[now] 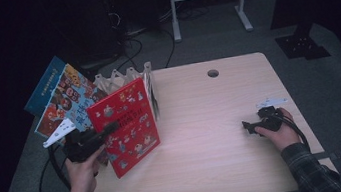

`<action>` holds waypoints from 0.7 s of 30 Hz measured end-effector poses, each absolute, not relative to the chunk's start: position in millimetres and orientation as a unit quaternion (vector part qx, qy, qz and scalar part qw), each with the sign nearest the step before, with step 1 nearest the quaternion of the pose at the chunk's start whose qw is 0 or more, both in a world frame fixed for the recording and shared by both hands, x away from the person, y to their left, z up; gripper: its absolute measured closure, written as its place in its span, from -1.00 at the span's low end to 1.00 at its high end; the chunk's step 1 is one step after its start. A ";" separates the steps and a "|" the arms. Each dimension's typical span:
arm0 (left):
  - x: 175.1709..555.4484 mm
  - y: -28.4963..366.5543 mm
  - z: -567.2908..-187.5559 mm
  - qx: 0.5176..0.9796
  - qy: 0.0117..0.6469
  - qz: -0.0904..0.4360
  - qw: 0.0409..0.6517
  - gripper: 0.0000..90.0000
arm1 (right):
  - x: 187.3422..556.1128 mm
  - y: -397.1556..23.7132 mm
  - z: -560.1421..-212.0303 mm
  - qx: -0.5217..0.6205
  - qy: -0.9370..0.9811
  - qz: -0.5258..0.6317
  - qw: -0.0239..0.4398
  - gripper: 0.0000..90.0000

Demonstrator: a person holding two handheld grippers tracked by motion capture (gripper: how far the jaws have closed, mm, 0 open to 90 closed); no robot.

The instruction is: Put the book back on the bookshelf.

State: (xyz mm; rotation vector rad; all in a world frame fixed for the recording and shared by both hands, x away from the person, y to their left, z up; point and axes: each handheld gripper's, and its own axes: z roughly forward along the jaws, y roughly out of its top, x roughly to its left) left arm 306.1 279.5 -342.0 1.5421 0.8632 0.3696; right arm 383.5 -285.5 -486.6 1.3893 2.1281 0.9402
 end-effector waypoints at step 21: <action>317.6 301.4 -340.4 0.632 0.448 0.246 0.582 0.76 | 383.5 -284.9 -486.5 0.503 0.766 0.338 0.213 -0.74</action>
